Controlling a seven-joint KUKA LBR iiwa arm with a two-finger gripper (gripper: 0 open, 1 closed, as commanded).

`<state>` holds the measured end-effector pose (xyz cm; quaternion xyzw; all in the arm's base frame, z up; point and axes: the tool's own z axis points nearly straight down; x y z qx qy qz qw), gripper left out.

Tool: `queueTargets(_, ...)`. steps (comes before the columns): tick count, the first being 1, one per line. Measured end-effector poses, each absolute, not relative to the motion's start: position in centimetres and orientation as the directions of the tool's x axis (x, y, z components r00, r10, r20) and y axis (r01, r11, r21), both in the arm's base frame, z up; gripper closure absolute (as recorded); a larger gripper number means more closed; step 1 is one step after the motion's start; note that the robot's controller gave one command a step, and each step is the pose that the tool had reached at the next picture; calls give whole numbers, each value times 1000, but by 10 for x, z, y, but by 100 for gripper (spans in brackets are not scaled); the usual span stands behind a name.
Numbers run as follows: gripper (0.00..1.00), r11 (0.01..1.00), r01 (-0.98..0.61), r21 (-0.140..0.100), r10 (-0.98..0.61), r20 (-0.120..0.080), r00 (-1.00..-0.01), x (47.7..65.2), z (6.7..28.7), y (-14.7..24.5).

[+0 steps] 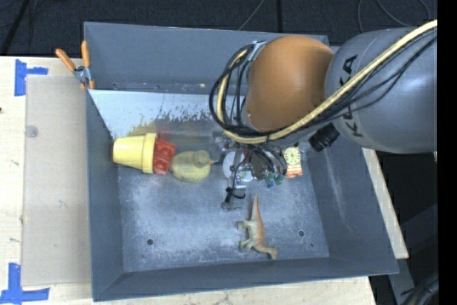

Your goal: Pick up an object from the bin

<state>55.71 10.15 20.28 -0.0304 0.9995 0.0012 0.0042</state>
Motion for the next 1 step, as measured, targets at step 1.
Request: queueTargets(1, 0, 992, -124, 1, -124, 4, -992, 544, 147, 86)
